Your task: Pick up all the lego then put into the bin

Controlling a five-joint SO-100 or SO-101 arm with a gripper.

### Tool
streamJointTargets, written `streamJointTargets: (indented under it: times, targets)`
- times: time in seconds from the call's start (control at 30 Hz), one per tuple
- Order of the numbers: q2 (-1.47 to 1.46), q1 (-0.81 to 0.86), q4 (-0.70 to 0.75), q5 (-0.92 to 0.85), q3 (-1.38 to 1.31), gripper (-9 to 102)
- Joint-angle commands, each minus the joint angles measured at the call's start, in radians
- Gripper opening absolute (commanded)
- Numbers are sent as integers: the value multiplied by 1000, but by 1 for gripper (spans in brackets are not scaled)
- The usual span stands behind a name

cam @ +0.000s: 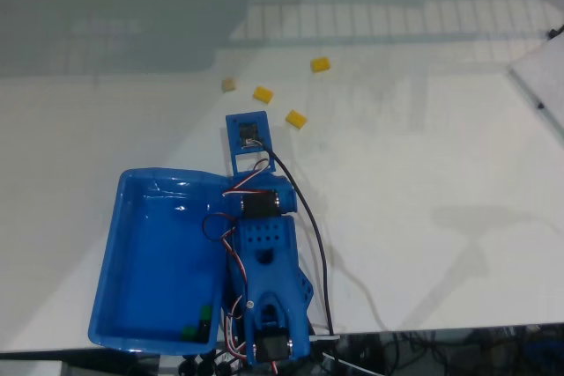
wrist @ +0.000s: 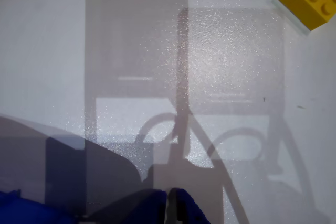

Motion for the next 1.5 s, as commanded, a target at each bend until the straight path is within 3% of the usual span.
streamJointTargets:
  times: [0.0, 1.33, 1.47]
  targets:
    - [18, 6, 3, -2, 35, 0]
    - [18, 8, 2, 11, 35, 0]
    - [18, 6, -20, 52, 35, 4]
